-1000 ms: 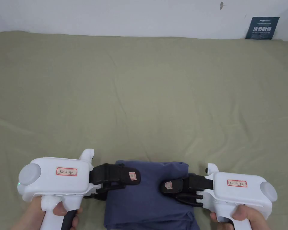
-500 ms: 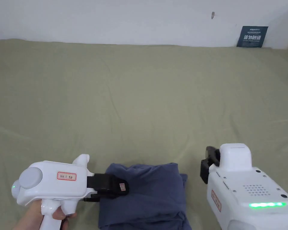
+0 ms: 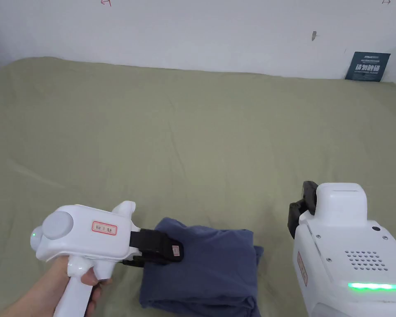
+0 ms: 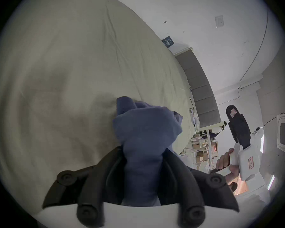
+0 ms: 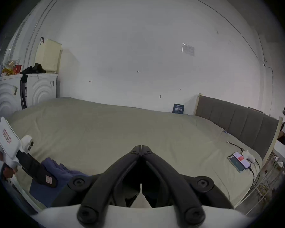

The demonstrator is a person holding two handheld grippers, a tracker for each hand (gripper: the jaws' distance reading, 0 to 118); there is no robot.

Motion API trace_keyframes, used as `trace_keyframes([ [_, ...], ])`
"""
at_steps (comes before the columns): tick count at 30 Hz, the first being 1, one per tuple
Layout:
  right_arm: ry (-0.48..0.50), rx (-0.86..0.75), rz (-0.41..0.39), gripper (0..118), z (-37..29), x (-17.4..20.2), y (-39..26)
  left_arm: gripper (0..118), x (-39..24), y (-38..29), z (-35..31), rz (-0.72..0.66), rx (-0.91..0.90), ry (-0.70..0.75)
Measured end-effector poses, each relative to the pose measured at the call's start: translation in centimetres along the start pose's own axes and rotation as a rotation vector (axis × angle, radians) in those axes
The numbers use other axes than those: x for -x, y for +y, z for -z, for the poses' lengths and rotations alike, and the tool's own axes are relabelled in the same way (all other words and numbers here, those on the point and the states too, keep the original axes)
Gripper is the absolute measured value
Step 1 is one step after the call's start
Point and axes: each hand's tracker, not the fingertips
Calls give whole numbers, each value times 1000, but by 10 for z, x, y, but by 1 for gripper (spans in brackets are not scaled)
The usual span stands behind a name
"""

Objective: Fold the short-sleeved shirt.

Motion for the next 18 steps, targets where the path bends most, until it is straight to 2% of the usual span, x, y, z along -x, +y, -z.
trace_keyframes([
  [4, 42, -3, 6, 0, 9, 21, 9, 28, 11, 10, -41, -6, -42, 17],
  [10, 102, -15, 12, 0, 16, 68, 20, 28, 60, 28, -136, -27, -114, 154],
  [18, 257, -23, -23, 0, 32, 164, 33, 28, 156, 50, -274, -134, -249, 307],
])
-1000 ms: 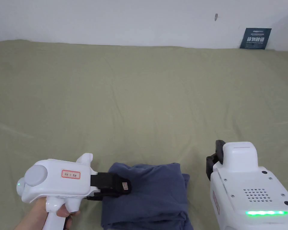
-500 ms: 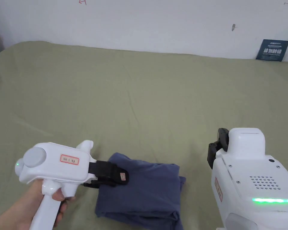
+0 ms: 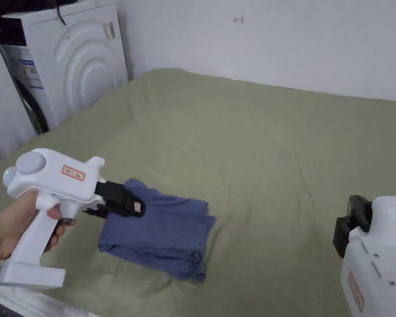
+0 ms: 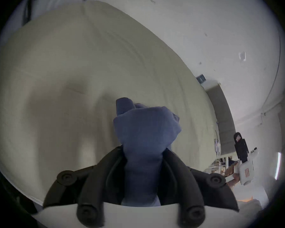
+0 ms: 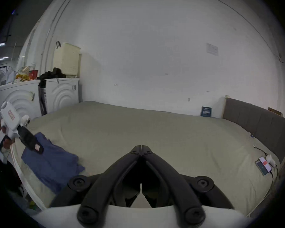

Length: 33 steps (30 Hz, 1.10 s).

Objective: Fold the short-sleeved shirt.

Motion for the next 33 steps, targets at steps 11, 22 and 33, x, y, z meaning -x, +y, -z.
trace_keyframes([
  [11, 173, 34, 55, 0, 61, 109, 1, 29, 63, 62, -42, 17, 30, 110],
  [22, 204, 63, 46, 0, 65, 115, -4, 118, 67, 65, -40, 43, 59, 200],
  [33, 195, 31, 63, 0, 25, 47, 12, 0, -32, 47, -50, 101, -139, -1],
])
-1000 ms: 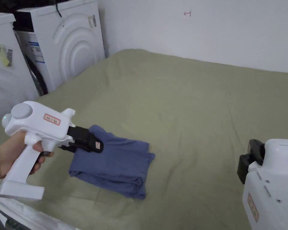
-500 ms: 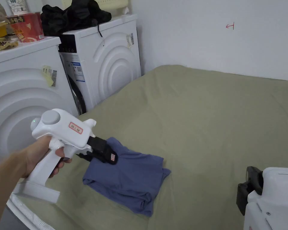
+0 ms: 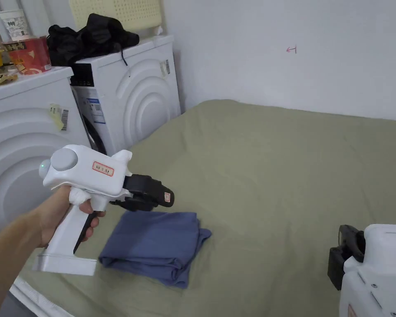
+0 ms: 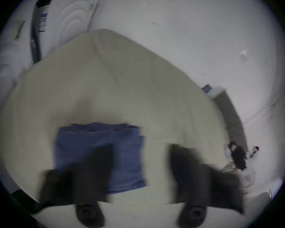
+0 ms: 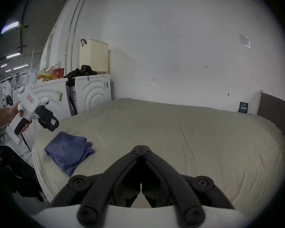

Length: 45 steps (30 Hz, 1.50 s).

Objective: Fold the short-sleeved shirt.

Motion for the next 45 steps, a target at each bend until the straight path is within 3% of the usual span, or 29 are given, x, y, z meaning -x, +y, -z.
trace_keyframes([
  [2, -20, -10, 2, 0, -16, -23, 6, 0, -38, -16, 19, 72, -66, 17],
  [5, -76, -14, 21, 0, -42, -62, 14, 0, -92, -38, 46, 37, -77, -154],
  [8, -124, -30, -7, 0, -70, -104, 18, 0, -168, -78, 77, 127, -194, -148],
  [12, -246, -57, -22, 0, -106, -162, 22, 0, -289, -143, 116, 328, -475, 281],
  [13, -264, -57, -13, 0, -114, -173, 23, 0, -304, -147, 124, 375, -480, 299],
  [14, -264, -58, -6, 0, -124, -186, 24, 0, -325, -163, 131, 355, -528, 222],
  [18, -345, -70, 13, 0, -158, -220, 26, 0, -395, -205, 138, 488, -657, 245],
  [22, -377, -96, 15, 0, -184, -235, 23, 0, -427, -229, 129, 640, -704, 293],
  [27, -398, -115, 32, 0, -202, -239, 21, 0, -435, -241, 112, 567, -700, 256],
  [41, -406, -147, 13, 0, -206, -234, 23, 0, -431, -243, 104, 558, -682, 294],
  [42, -408, -151, 10, 3, -207, -234, 24, 4, -431, -243, 104, 552, -687, 301],
  [43, -416, -161, 8, 16, -207, -234, 24, 16, -430, -245, 103, 542, -698, 308],
  [44, -426, -173, 9, 43, -208, -233, 24, 43, -431, -247, 102, 529, -713, 351],
  [45, -421, -173, 9, 91, -209, -233, 26, 95, -431, -249, 101, 528, -726, 383],
])
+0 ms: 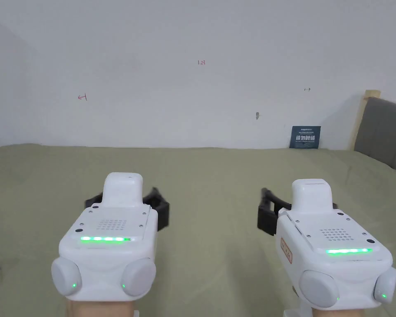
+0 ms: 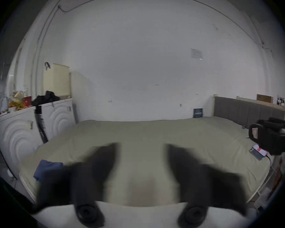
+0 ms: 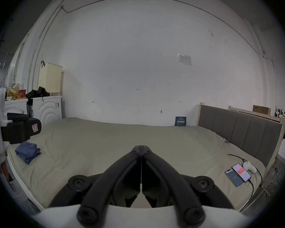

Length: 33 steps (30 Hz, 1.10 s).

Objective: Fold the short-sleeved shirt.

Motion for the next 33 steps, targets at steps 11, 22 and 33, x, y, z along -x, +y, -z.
trace_keyframes([
  [11, 10, 9, -10, 118, -6, 7, 2, 118, -1, -6, -18, 19, 33, -51],
  [22, 58, 17, 1, 118, -13, 18, -2, 118, 10, -2, -23, -30, 34, 4],
  [33, -1, 18, 5, 118, -21, 12, 6, 118, 0, 15, -34, 38, 44, -91],
])
